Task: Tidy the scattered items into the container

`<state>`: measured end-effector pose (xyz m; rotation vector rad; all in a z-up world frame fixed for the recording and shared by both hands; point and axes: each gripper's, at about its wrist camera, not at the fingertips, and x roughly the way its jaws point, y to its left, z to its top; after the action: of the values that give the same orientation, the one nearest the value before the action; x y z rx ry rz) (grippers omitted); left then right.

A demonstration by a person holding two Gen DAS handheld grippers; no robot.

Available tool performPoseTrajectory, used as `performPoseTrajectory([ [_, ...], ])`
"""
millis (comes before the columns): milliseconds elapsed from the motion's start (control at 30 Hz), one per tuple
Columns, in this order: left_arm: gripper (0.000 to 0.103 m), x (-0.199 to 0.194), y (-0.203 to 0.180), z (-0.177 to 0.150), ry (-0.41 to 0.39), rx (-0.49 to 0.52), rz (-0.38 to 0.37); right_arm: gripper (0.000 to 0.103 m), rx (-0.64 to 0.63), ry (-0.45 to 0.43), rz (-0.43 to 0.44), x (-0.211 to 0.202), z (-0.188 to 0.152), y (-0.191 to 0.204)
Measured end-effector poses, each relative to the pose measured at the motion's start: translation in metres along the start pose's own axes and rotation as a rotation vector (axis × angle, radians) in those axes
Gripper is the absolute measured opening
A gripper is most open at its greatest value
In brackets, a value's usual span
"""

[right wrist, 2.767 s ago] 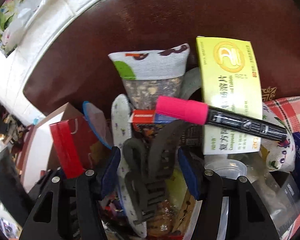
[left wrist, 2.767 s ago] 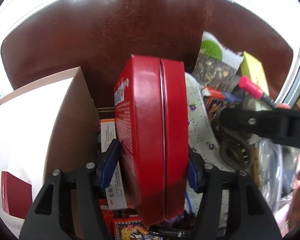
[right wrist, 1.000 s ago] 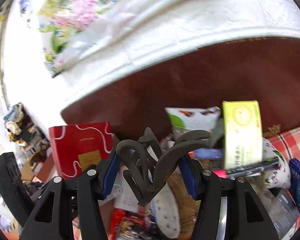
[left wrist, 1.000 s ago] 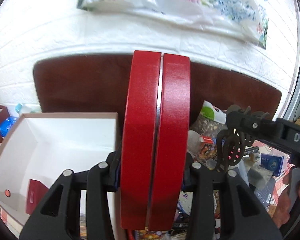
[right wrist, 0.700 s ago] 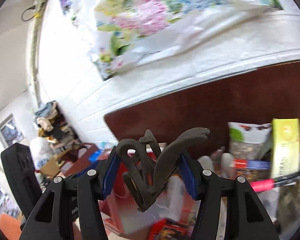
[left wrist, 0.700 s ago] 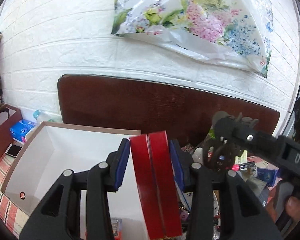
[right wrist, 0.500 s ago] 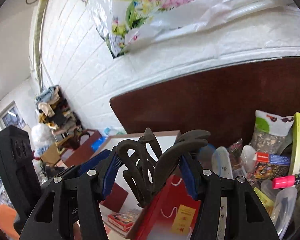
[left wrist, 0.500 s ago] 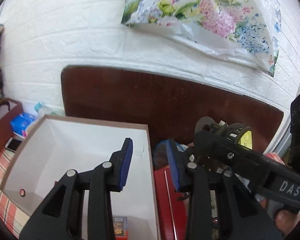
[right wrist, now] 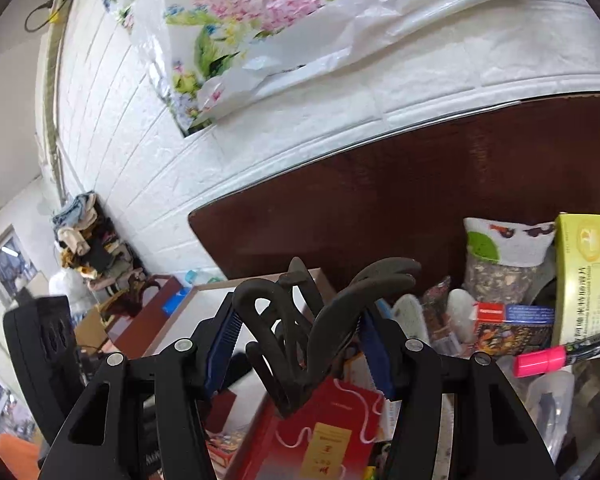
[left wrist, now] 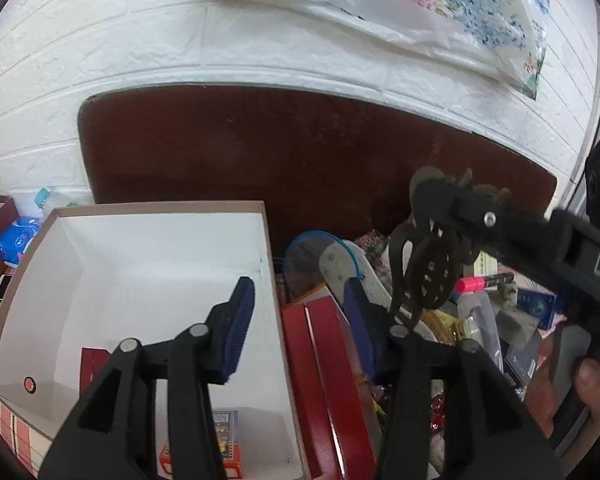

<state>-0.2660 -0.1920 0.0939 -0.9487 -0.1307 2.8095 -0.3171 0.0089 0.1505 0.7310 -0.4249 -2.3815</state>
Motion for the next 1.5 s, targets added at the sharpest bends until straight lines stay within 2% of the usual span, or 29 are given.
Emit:
performPoseTrajectory([
  [33,0.057,0.005,-0.004,-0.002,0.028,0.008,-0.011,0.059,0.007,-0.006,-0.014,-0.002,0.001,-0.005],
  [133,0.057,0.015,-0.009,-0.003,0.077,-0.009,-0.037,0.059,0.033,-0.014,-0.025,-0.006,0.003,-0.017],
  [300,0.059,0.01,-0.015,-0.002,0.067,-0.028,-0.094,0.059,0.077,-0.017,-0.027,-0.012,0.006,-0.036],
  [500,0.062,0.015,-0.021,-0.004,0.08,-0.016,-0.069,0.059,0.107,0.001,0.01,-0.009,0.006,-0.045],
  [633,0.062,0.016,-0.024,-0.004,0.09,-0.01,-0.08,0.059,0.092,-0.015,-0.013,-0.012,0.006,-0.041],
  [700,0.062,0.015,-0.029,-0.004,0.092,-0.004,-0.106,0.059,0.09,-0.029,-0.035,-0.018,0.007,-0.042],
  [833,0.062,0.015,-0.039,-0.003,0.113,-0.012,-0.21,0.059,0.112,-0.046,-0.041,-0.03,0.01,-0.049],
  [1000,0.062,0.022,-0.046,-0.005,0.12,-0.011,-0.264,0.059,0.146,-0.047,0.016,-0.034,0.012,-0.057],
  [1067,0.06,0.023,-0.05,-0.005,0.109,0.003,-0.287,0.059,0.152,-0.04,0.036,-0.034,0.012,-0.058],
  [1133,0.06,0.023,-0.057,-0.006,0.083,0.034,-0.253,0.059,0.157,-0.031,0.064,-0.034,0.012,-0.058],
  [1200,0.049,0.021,-0.064,-0.008,0.052,0.073,-0.231,0.059,0.152,-0.002,0.091,-0.031,0.011,-0.055],
  [1233,0.041,0.021,-0.067,-0.008,0.045,0.081,-0.235,0.059,0.148,0.006,0.098,-0.029,0.011,-0.054],
  [1267,0.038,0.02,-0.069,-0.008,0.036,0.088,-0.242,0.059,0.143,0.014,0.105,-0.028,0.01,-0.052],
  [1333,0.035,0.018,-0.072,-0.008,0.01,0.11,-0.247,0.059,0.136,0.032,0.118,-0.024,0.008,-0.049],
  [1500,0.035,0.016,-0.07,-0.006,-0.024,0.115,-0.216,0.059,0.13,0.057,0.147,-0.018,0.006,-0.044],
])
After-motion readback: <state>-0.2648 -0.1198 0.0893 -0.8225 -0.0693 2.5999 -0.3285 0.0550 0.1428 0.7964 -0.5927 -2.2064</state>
